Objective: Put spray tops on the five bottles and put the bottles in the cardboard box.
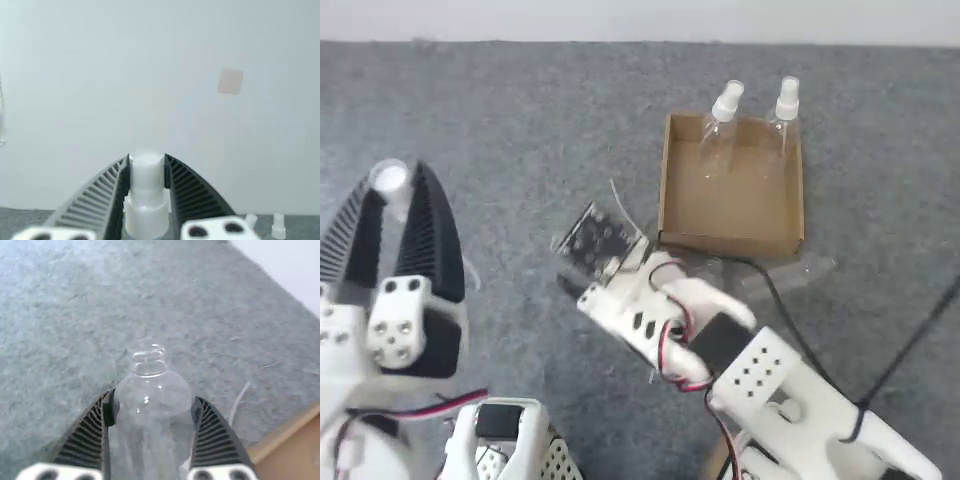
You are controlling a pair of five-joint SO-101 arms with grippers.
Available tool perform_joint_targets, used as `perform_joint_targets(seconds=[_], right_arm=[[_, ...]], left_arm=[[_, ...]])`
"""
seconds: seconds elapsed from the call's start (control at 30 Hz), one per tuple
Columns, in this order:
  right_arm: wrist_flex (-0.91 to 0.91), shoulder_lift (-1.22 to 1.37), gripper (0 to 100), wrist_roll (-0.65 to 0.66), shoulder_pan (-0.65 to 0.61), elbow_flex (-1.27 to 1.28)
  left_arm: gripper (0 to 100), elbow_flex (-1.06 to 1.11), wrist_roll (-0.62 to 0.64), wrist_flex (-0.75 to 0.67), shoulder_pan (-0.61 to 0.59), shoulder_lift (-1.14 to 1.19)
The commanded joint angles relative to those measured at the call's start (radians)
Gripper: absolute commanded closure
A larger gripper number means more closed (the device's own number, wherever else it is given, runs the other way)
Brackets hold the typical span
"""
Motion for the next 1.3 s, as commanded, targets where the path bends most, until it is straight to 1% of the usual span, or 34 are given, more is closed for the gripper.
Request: perform_joint_targets(seconds=[0.0,0.07,0.23,0.3,0.4,0.47,0.57,0.8,1.0,1.1,1.2,1.27], right_arm=[[-0.064,-0.001,99.3,-0.012,-0.041,0.021],[-0.119,-0.001,99.3,-0.021,-0.039,0.051],[-0.374,-0.001,99.3,-0.026,-0.038,0.195],[-0.461,-0.001,99.3,-0.071,-0.039,0.252],[-0.535,-0.001,99.3,-0.110,-0.038,0.298],[-0.542,-0.001,99.3,-0.115,-0.039,0.302],[-0.544,-0.001,99.3,-0.117,-0.039,0.302],[-0.544,-0.001,99.3,-0.117,-0.038,0.304],[-0.542,-0.001,99.3,-0.112,-0.035,0.304],[-0.516,-0.001,99.3,-0.110,-0.035,0.307],[-0.489,-0.001,99.3,-0.110,-0.035,0.308],[-0.501,-0.001,99.3,-0.110,-0.019,0.305]], left_arm=[[99,-0.013,0.087,-0.066,0.008,0.015],[99,0.048,0.112,-0.117,0.009,0.011],[99,0.274,0.117,-0.301,0.009,0.006],[99,0.335,0.117,-0.362,0.009,0.006],[99,0.397,0.117,-0.416,0.009,0.008],[99,0.429,0.121,-0.434,0.009,0.008],[99,0.460,0.163,-0.442,0.009,0.008],[99,0.572,0.167,-0.428,0.012,0.005],[99,0.638,0.167,-0.425,0.092,0.005],[99,0.664,0.163,-0.423,0.098,0.005],[99,0.670,0.160,-0.382,0.098,0.005],[99,0.667,0.160,-0.338,0.098,0.005]])
